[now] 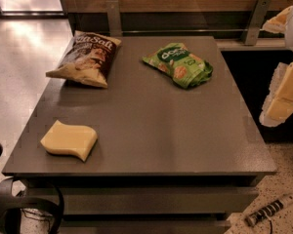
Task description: Pick sponge
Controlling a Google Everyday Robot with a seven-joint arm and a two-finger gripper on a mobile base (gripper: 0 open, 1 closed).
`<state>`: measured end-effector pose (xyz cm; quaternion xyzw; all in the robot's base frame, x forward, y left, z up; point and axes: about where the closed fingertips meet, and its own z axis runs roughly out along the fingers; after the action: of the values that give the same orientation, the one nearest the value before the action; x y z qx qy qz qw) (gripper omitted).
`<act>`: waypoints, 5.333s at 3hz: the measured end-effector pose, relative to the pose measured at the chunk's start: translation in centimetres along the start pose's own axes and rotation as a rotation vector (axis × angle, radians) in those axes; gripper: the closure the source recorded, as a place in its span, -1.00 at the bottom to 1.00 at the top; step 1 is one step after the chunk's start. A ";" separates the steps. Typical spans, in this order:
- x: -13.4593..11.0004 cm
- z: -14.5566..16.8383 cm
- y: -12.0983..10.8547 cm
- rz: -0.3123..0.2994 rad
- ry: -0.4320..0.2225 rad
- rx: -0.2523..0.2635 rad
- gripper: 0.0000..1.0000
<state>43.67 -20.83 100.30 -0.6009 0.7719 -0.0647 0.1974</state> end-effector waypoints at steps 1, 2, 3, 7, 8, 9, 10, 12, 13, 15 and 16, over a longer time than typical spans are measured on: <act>0.0 0.0 0.0 0.000 0.000 0.000 -1.00; -0.6 0.6 0.3 0.002 -0.060 -0.012 -1.00; -1.2 4.6 1.5 -0.007 -0.222 -0.048 -1.00; -12.5 11.6 7.8 0.036 -0.791 -0.203 -1.00; -13.3 12.5 8.0 0.042 -0.792 -0.213 -1.00; -15.7 15.4 8.7 0.046 -0.822 -0.253 -1.00; -19.3 18.5 10.2 0.047 -0.898 -0.295 -1.00; -23.3 19.6 12.5 0.041 -1.030 -0.338 -1.00; -25.6 19.9 13.5 0.038 -1.071 -0.352 -1.00; -29.3 20.7 15.6 0.065 -1.136 -0.350 -1.00; -30.3 21.3 16.4 0.072 -1.168 -0.370 -0.66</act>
Offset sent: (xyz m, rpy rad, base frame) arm 0.0052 0.0473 -0.0326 0.4038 -0.0130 0.1459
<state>43.05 15.36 82.23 -0.5347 0.5545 0.4170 0.4824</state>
